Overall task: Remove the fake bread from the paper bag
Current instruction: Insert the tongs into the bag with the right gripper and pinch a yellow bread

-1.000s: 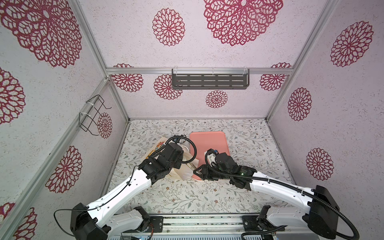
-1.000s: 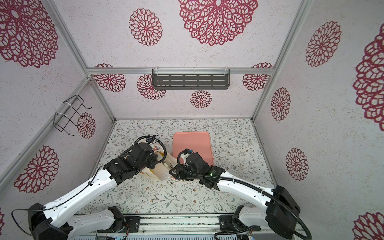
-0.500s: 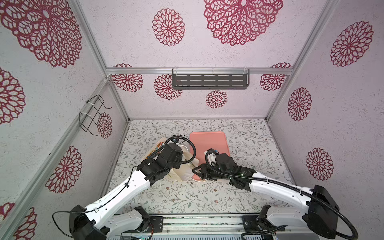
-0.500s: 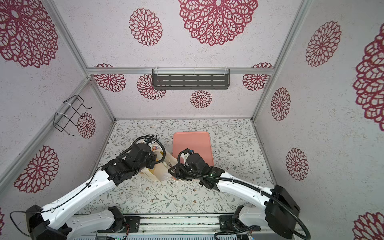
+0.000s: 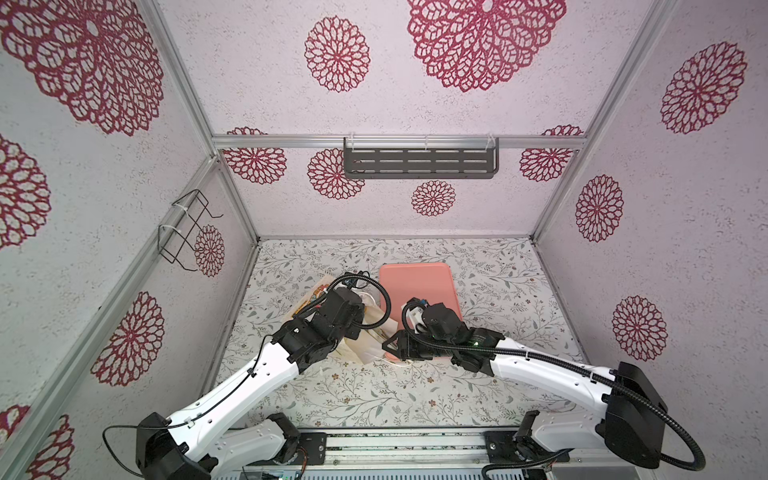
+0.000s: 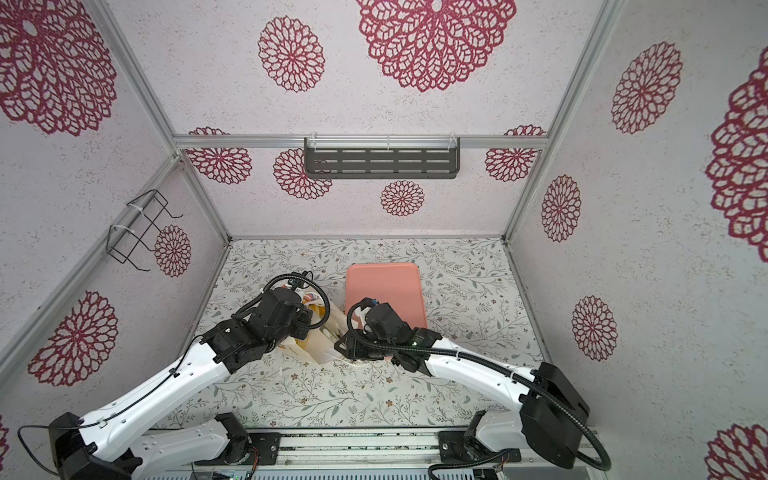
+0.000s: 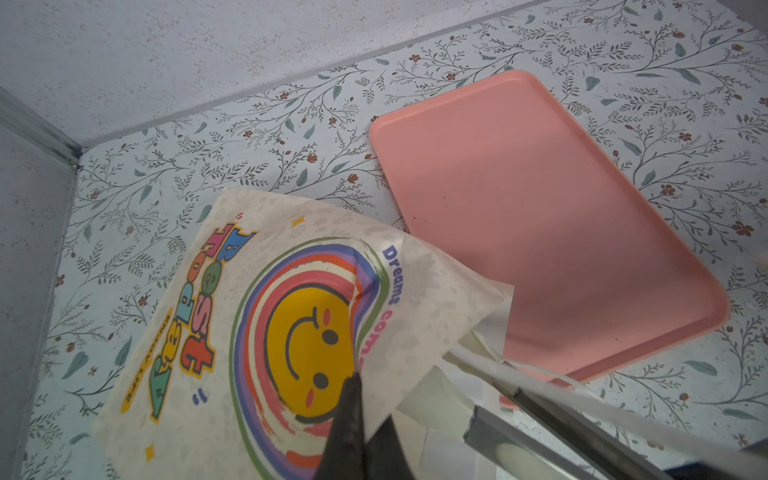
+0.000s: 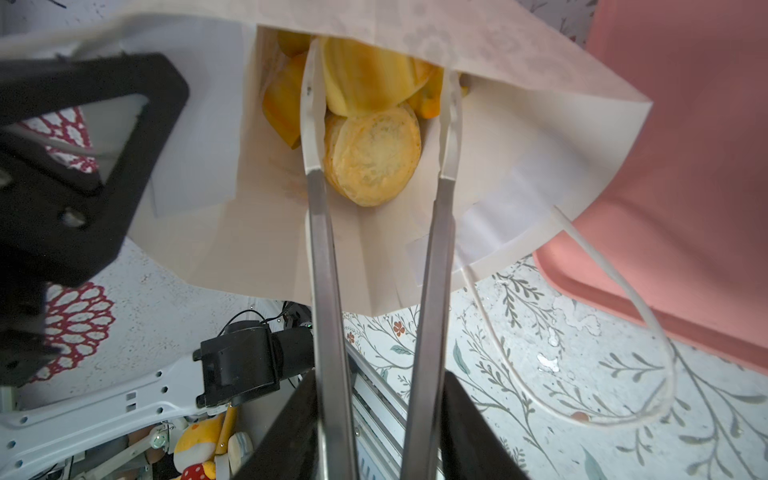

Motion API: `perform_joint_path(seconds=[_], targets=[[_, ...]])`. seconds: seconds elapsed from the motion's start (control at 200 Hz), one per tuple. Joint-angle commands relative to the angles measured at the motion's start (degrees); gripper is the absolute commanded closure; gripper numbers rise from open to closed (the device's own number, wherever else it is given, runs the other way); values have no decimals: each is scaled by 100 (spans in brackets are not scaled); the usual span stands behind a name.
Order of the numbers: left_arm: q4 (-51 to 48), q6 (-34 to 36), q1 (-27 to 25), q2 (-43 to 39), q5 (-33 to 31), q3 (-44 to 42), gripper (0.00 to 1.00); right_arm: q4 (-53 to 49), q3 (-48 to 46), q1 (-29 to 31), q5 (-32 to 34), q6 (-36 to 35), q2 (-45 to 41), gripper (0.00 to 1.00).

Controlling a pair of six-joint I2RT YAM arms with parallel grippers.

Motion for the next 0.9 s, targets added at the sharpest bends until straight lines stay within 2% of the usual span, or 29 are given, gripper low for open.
perform_joint_path(seconds=[0.0, 0.395, 0.896], targets=[[-5, -13, -32, -120, -49, -12, 100, -325, 458, 42, -59, -597, -28, 55], [-77, 7, -32, -124, -64, 53, 100, -2270, 1802, 33, 316, -1942, 847, 53], [-136, 44, -32, -169, -64, 119, 100, -1837, 2097, -50, 150, -2139, 1155, 56]])
